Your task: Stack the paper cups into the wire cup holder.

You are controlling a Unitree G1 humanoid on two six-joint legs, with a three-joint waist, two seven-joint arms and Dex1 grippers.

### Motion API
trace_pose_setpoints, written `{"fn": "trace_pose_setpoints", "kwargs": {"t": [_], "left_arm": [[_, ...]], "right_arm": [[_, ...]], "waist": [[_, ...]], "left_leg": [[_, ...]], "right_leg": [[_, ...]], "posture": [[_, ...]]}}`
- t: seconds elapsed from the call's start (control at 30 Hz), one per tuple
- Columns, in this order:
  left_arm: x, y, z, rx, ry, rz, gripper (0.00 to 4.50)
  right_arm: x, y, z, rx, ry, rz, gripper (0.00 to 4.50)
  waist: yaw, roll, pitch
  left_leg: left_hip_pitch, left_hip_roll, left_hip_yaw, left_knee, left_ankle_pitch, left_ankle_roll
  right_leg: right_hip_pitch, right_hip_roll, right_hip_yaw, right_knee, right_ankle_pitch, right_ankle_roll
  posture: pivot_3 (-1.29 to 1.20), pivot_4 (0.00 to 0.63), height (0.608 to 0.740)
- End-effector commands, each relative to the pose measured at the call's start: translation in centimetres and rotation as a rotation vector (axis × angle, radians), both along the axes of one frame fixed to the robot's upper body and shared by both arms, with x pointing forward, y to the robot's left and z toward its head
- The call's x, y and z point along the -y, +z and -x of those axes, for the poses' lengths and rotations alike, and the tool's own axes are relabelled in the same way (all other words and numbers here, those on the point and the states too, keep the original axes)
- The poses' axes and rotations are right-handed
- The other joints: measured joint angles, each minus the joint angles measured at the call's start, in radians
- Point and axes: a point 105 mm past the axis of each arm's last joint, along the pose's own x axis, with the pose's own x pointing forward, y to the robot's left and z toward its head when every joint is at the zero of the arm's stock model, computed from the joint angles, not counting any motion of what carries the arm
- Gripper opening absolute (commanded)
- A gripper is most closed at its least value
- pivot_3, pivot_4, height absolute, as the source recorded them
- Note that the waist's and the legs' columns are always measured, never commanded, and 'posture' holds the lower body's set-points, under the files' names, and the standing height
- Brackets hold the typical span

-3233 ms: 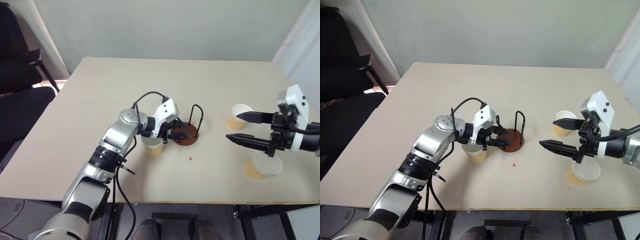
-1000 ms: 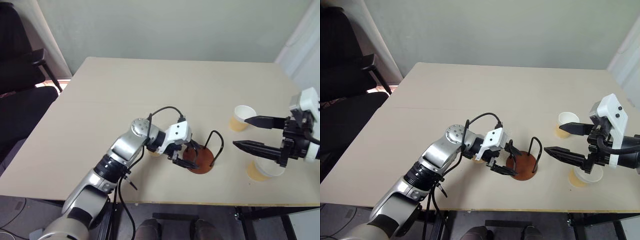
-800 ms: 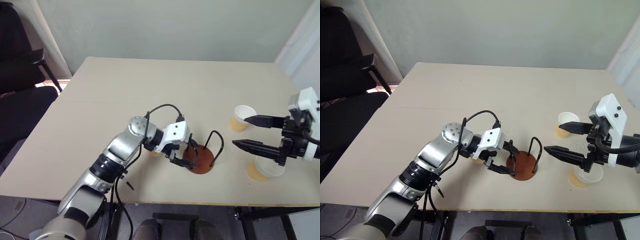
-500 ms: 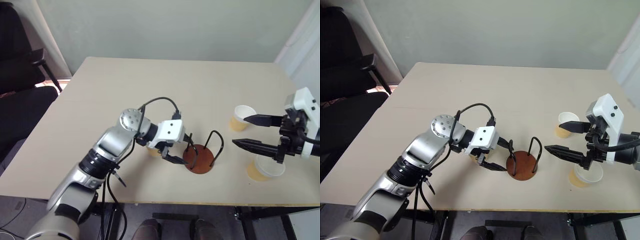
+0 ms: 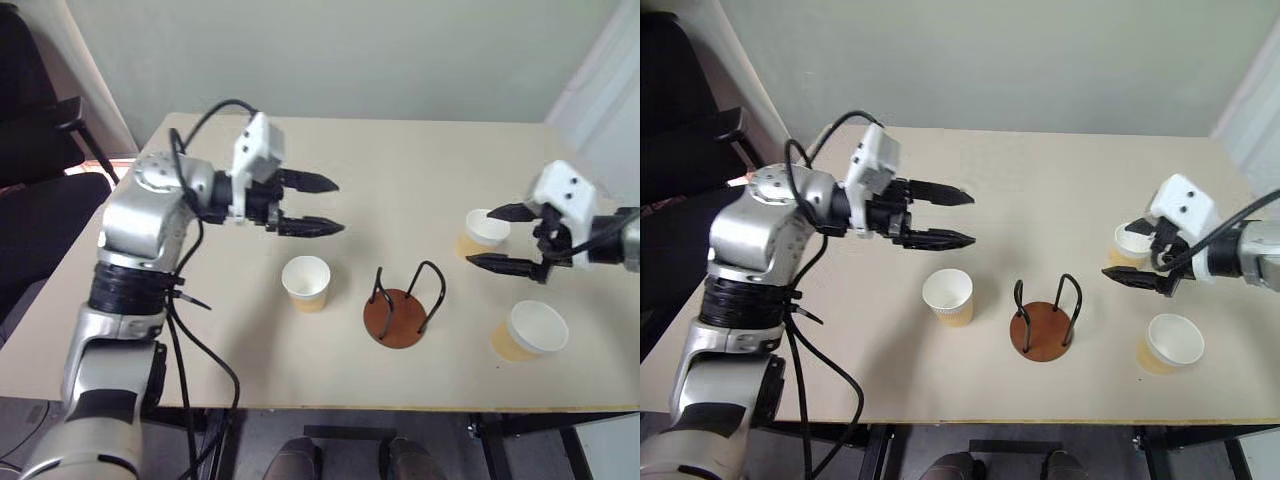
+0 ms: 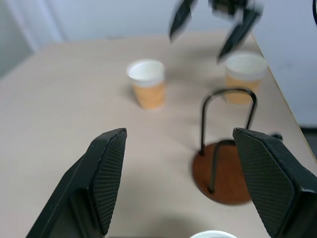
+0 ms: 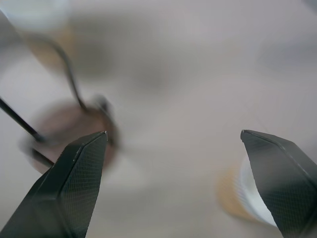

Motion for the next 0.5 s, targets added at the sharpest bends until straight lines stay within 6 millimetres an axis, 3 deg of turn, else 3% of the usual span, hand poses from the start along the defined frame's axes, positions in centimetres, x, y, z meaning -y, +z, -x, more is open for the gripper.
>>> {"fn": "trace_pose_setpoints", "kwargs": {"t": [0.03, 0.4, 0.5], "left_arm": [[-0.4, 0.2, 0.8, 0.032, -0.003, -0.014, 3.67], [-0.2, -0.6, 0.9, 0.047, 0.012, -0.039, 3.67], [0.0, -0.9, 0.8, 0.050, 0.001, -0.055, 3.71]], "right_arm": [[1.4, 0.0, -1.9, 0.032, -0.007, 0.147, 4.50], [3.3, -3.2, -6.5, -0.063, -0.031, 0.319, 4.50], [3.6, -4.0, -7.4, -0.070, -0.035, 0.371, 3.92]], "waist": [[-0.001, 0.000, 0.000], [-0.003, 0.000, 0.000], [-0.004, 0.000, 0.000]], "left_leg": [[0.000, 0.000, 0.000, 0.000, 0.000, 0.000], [-0.002, 0.000, 0.000, 0.001, 0.000, 0.000], [-0.002, 0.000, -0.001, 0.000, 0.000, 0.000]], "right_leg": [[0.000, 0.000, 0.000, 0.000, 0.000, 0.000], [-0.002, 0.000, -0.001, 0.000, 0.000, -0.002], [-0.003, 0.000, -0.001, 0.001, 0.000, -0.003]], "posture": [[0.00, 0.150, 0.740], [0.00, 0.150, 0.740], [0.00, 0.150, 0.740]]}}
